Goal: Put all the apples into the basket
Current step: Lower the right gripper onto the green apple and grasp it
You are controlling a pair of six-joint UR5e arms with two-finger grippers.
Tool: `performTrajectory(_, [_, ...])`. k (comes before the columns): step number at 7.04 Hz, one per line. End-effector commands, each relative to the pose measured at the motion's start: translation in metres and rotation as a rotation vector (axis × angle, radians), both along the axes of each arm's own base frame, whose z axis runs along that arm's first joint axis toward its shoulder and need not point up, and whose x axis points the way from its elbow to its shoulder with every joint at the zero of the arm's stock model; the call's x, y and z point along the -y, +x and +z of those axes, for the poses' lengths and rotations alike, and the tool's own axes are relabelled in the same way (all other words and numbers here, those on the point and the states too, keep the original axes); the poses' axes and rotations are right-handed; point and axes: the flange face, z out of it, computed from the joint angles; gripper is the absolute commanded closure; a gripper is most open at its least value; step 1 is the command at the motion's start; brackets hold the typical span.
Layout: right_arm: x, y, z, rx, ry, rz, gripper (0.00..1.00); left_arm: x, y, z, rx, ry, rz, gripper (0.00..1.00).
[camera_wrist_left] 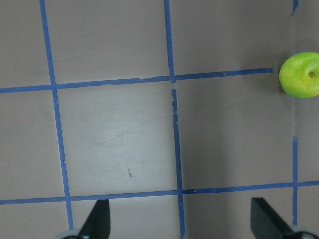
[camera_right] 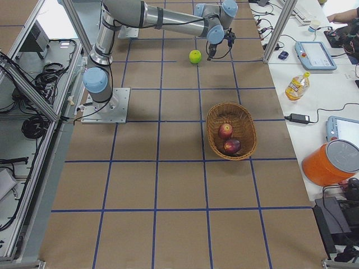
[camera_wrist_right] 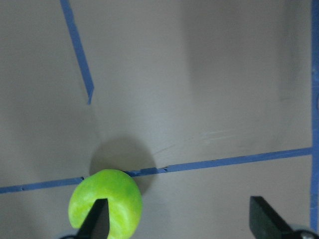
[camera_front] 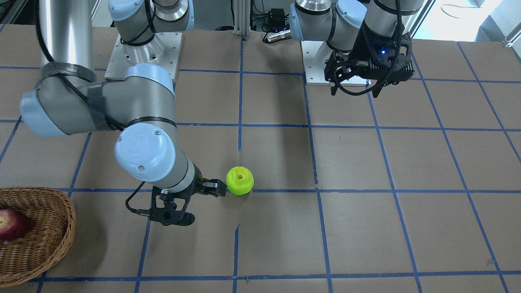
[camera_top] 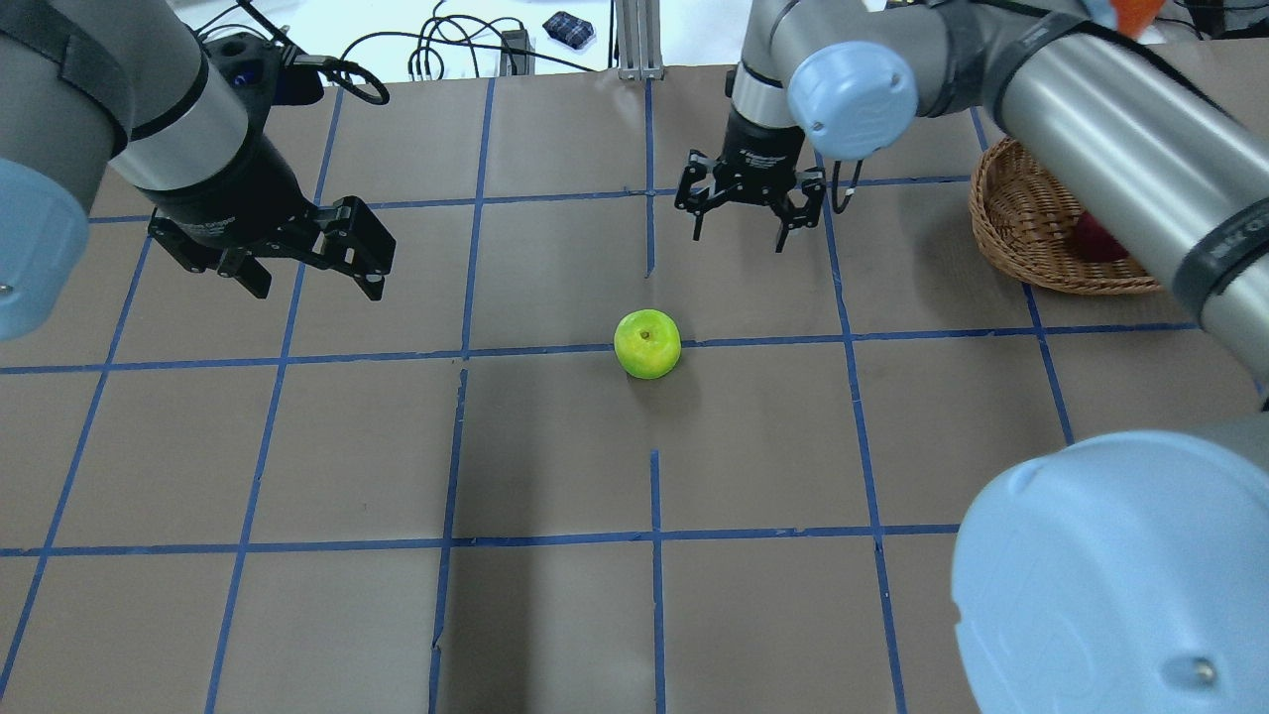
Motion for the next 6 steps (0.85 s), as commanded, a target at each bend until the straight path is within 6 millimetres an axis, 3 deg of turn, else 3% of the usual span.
performTrajectory(1, [-0.015,0.057,-0.037,-0.026,0.029,-0.058,0.00,0.003,0.001,0.006,0.001,-0.010,0.002,0.00])
performTrajectory(4, [-0.025,0.087,-0.073,-0.039,0.063,-0.012,0.00,0.003,0.000,0.007,-0.001,-0.013,0.002,0.00])
performTrajectory(6, [-0.026,0.089,-0.081,-0.042,0.073,-0.009,0.00,0.003,0.001,0.008,0.001,-0.016,0.002,0.00])
